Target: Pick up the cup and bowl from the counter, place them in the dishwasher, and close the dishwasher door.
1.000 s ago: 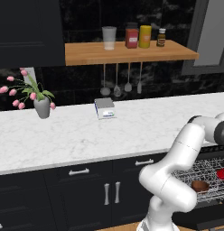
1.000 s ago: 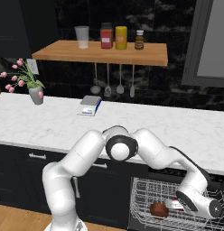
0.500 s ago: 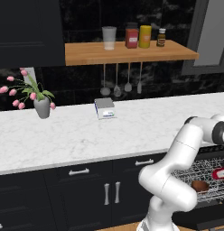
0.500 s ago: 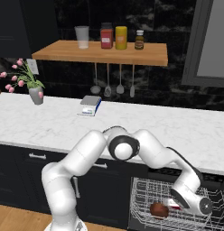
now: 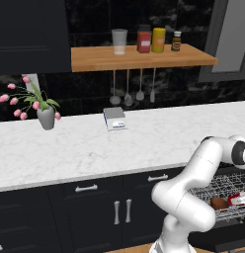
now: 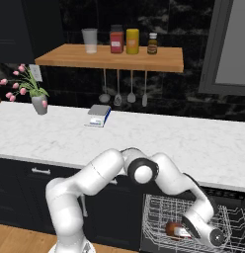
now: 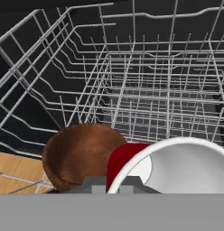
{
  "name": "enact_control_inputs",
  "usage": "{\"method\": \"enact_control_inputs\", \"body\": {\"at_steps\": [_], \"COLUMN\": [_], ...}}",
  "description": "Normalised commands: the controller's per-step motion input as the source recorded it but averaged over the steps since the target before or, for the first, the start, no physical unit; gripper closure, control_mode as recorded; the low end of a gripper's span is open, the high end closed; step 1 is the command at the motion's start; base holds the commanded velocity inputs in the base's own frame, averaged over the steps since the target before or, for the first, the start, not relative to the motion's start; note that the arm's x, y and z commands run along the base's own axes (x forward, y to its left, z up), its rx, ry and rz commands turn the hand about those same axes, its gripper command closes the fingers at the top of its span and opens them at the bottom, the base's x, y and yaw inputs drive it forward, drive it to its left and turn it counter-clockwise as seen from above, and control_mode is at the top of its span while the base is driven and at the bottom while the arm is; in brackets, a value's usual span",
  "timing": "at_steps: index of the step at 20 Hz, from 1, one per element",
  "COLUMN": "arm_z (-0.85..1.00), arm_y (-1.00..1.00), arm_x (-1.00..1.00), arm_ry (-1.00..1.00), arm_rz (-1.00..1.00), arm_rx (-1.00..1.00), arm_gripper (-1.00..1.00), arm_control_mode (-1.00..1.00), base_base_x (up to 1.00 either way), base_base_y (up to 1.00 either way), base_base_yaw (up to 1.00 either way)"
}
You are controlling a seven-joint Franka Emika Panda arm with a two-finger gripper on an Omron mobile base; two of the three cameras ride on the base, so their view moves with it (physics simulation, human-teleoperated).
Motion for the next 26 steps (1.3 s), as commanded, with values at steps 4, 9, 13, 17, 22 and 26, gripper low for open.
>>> {"method": "enact_control_inputs", "body": {"at_steps": [4, 9, 13, 17, 22, 26], "arm_z": [0.01, 0.09, 0.05, -0.20, -0.50, -0.19], "arm_y": [-0.11, -0.34, -0.54, -0.37, -0.08, 0.00], "arm_x": [0.02, 0.11, 0.00, 0.01, 0.02, 0.00], "arm_ry": [0.00, 0.00, 0.00, 0.03, 0.07, 0.00], "arm_rz": [0.00, -0.01, -0.03, -0.02, 0.00, 0.00], "arm_rx": [0.00, 0.06, 0.10, 0.01, 0.00, 0.00], "arm_gripper": [1.00, 1.00, 1.00, 1.00, 1.00, 1.00], "arm_control_mode": [-1.00, -1.00, -1.00, -1.00, -1.00, -1.00], "base_base_x": [0.00, 0.00, 0.00, 0.00, 0.00, 0.00], "base_base_y": [0.00, 0.00, 0.00, 0.00, 0.00, 0.00], "base_base_yaw": [0.00, 0.00, 0.00, 0.00, 0.00, 0.00]}}
